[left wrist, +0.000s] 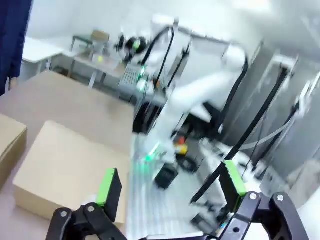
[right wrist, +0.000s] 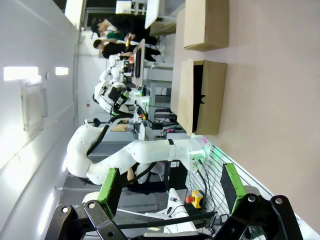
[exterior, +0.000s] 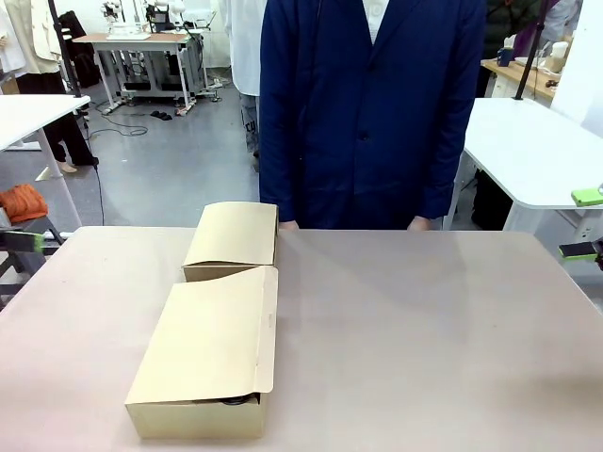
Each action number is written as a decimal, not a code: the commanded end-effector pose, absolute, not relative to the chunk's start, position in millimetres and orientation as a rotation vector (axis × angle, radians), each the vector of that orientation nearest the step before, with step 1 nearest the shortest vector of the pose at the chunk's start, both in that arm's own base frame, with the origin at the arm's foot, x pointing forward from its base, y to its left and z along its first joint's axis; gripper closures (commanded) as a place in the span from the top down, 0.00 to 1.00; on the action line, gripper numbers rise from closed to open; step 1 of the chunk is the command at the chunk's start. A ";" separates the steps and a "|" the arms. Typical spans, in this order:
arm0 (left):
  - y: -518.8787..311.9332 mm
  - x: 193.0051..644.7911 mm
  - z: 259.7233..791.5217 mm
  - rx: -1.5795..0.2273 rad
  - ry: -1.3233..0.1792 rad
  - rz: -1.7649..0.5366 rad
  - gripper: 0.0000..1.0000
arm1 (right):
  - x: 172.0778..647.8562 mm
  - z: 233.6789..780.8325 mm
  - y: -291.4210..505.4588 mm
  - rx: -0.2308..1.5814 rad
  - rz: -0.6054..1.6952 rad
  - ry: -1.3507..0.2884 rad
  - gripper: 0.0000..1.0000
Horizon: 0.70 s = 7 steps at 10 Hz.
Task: Place items inside the box.
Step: Close the lid of the Mailer Box closest to the robot.
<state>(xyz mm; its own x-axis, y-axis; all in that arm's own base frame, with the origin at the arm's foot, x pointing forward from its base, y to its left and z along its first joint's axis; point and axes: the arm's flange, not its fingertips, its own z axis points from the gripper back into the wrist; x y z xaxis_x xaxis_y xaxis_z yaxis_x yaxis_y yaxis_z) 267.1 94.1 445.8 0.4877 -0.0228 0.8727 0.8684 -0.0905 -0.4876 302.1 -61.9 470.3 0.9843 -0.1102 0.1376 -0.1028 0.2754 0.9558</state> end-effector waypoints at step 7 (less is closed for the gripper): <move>151.2 295.8 379.4 -1.529 -0.804 -0.322 1.00 | 302.0 473.1 -62.1 1.315 0.000 -0.203 1.00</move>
<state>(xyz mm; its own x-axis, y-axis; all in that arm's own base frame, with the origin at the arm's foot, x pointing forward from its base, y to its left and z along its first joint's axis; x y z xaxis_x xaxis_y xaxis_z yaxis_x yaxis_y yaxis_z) 309.2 148.4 369.5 0.7323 0.3045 0.6091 0.6170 0.0818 -0.7827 302.2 -61.8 470.3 0.9844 -0.1099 0.1374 -0.1027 0.2756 0.9558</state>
